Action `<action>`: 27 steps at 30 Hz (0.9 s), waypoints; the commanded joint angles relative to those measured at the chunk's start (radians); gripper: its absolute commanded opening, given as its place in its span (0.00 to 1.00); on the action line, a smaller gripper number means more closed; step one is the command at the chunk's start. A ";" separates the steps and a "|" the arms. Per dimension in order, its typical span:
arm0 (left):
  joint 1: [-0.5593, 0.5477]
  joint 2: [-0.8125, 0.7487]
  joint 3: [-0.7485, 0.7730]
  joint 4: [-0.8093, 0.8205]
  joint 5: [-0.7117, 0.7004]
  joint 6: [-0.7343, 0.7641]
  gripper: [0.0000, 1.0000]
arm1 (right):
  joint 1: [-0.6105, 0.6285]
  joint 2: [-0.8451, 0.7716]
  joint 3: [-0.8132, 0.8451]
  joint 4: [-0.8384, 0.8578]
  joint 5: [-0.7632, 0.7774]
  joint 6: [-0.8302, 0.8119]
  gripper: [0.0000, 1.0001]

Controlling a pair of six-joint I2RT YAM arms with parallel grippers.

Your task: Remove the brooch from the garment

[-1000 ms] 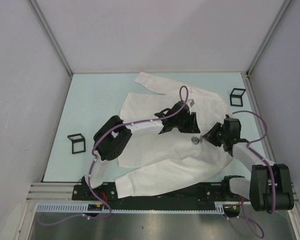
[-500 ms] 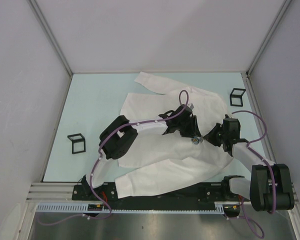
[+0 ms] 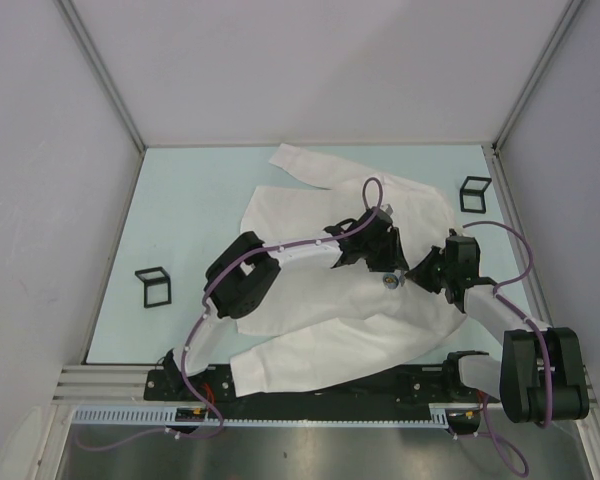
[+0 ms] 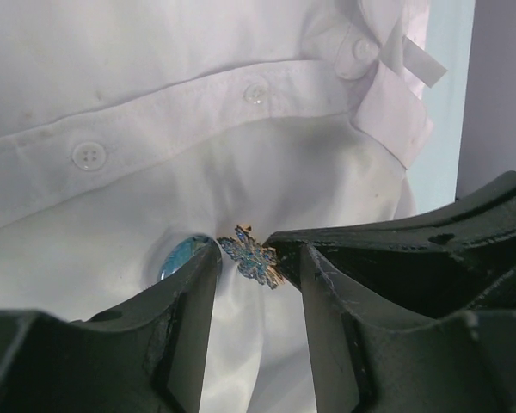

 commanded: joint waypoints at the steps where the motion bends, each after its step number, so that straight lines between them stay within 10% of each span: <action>1: -0.008 0.015 0.047 -0.032 -0.030 -0.020 0.48 | 0.005 -0.025 0.022 0.031 -0.007 0.008 0.02; 12: -0.018 0.052 0.091 -0.052 -0.036 -0.005 0.46 | 0.013 -0.013 0.020 0.040 -0.019 0.008 0.02; 27: -0.021 -0.001 0.009 0.026 -0.025 0.080 0.16 | 0.011 -0.019 0.022 0.011 0.032 -0.015 0.06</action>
